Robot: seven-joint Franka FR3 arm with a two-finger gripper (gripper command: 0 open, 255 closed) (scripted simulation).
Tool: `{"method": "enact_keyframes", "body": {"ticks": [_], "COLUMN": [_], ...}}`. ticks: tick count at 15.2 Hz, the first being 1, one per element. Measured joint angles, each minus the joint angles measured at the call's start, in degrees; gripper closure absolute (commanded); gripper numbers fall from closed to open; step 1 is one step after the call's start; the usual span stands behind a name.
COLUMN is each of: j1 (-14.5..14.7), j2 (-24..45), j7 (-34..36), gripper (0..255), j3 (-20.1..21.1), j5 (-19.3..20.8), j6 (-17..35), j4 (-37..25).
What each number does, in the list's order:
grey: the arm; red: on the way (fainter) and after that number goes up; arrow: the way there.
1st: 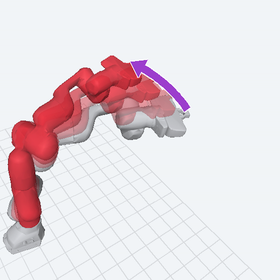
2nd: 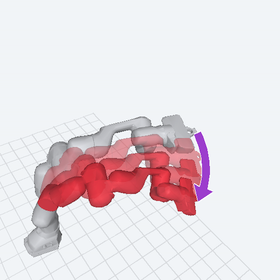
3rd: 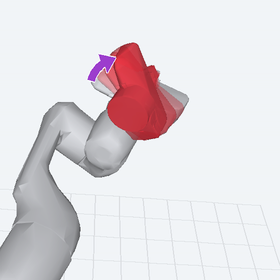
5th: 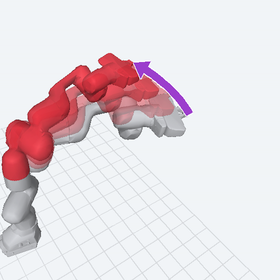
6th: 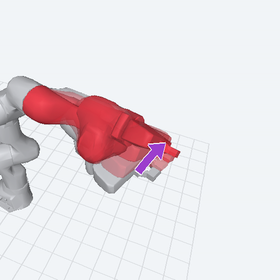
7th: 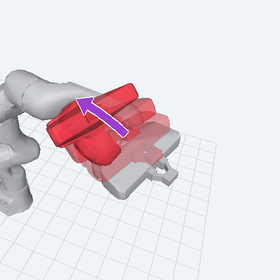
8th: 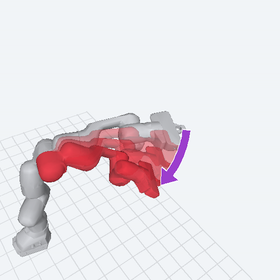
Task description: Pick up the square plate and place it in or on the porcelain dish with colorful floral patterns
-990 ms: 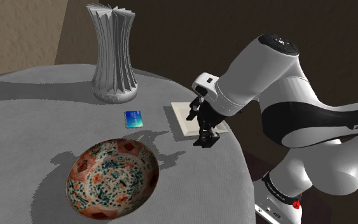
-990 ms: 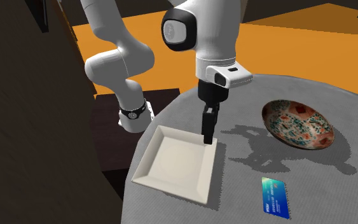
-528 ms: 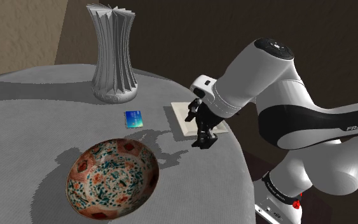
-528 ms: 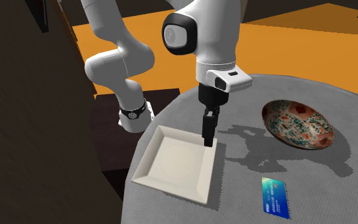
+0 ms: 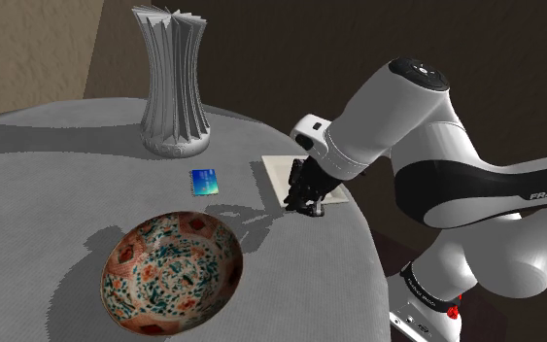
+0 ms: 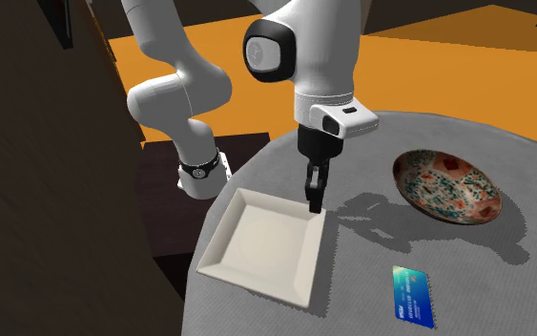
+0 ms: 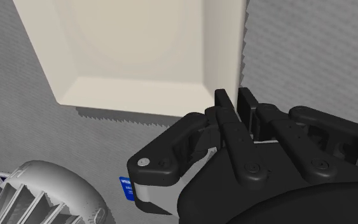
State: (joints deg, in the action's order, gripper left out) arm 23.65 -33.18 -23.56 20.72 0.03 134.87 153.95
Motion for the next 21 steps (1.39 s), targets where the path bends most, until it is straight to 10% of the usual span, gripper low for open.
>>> {"method": "enact_keyframes", "body": {"ticks": [21], "j1": [0.5], "j2": [-4.3], "j7": [-2.6], "gripper": [255], "j3": [-2.5], "j5": [-0.4], "j6": [-14.4], "j4": [-10.2]}}
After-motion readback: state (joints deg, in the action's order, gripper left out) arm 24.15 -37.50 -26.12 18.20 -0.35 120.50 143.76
